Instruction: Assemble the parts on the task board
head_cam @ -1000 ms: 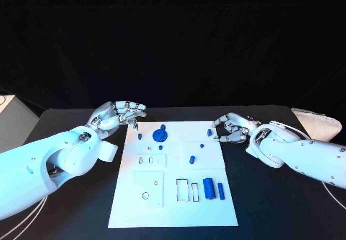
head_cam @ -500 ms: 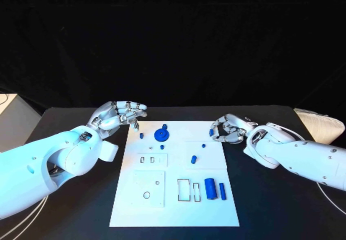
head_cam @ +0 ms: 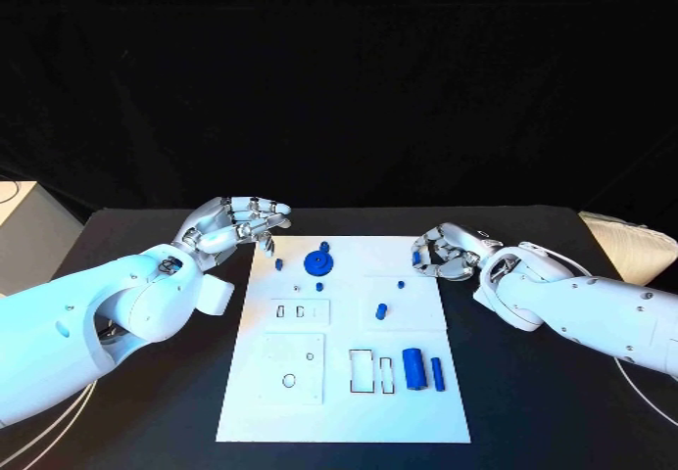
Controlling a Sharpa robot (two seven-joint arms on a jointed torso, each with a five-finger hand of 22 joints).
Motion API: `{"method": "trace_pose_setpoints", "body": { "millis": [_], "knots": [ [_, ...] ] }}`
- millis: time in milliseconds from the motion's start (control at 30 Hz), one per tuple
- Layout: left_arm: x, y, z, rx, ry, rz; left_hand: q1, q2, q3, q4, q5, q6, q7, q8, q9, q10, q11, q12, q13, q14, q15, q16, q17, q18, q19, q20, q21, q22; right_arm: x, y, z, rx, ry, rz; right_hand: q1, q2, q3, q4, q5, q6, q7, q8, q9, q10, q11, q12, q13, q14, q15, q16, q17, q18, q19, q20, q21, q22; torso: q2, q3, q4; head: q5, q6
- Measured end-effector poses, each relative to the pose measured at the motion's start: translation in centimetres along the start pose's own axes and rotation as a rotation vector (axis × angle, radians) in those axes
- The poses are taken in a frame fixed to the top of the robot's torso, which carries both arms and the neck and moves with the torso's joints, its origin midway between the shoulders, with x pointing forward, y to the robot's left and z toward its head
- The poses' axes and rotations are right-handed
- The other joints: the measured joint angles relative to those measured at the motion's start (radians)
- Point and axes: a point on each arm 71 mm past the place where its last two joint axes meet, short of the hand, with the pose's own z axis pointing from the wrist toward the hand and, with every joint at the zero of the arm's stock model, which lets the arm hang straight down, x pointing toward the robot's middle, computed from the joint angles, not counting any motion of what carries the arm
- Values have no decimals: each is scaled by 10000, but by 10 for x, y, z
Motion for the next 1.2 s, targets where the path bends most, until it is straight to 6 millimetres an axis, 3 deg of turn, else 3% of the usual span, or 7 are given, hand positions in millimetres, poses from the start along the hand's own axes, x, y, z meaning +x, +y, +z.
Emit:
{"method": "trace_pose_setpoints", "body": {
  "millis": [333, 733, 867, 1200],
  "knots": [
    [0, 0, 0, -49, 5, 24, 0, 0, 27, -27, 0, 0, 0, 0, -1, 0, 0, 36, -1, 0, 0, 0, -14, 0, 0, 0, 0, 0, 1, 0, 0, 32, -4, 95, 0, -1, 249, -13, 0, 338, -134, 215, 64, -7, -81, 18, 8, 38, -37, 0, -1, 1, 0, 0, 0, -1, 1, 5, -2, 41, -27],
    [-1, 1, -1, -137, 9, 58, 0, 0, 27, -27, 0, -73, 2, 0, -1, -37, 37, 36, -1, 0, 0, 0, -23, -1, -36, -36, 0, 1, 0, 0, 0, 59, -92, 150, 125, 116, 1058, -225, -304, 816, -428, 833, 229, 12, -349, 135, 6, 19, -273, 0, -2, 2, 18, -209, 0, -3, 0, 11, -14, 65, -74],
    [-1, 1, -1, -160, 11, 67, 0, 0, 26, -27, 0, -107, 35, 0, -2, -38, 37, 36, -2, 0, 0, 0, -23, -1, -36, -36, 0, -8, 0, 1, 0, 41, -201, 179, 135, 131, 1200, -304, -432, 816, -432, 1021, 229, 4, -431, 184, 6, 23, -348, 0, -3, 1, 18, -272, 0, -3, -4, 12, -18, 62, -80],
    [-4, 2, -1, -233, -69, 113, 0, 0, 46, -7, 0, -198, 22, -1, -7, -89, 89, 54, -2, 0, 0, 0, -47, -1, -36, -36, 0, -12, -5, 21, -5, -149, -631, 519, 80, 187, 1321, -379, -531, 840, -413, 1021, 228, 11, -456, 184, 4, 1, -396, 0, -4, 1, 19, -345, -1, -4, -48, 9, -38, 93, -90]
  ]
}}
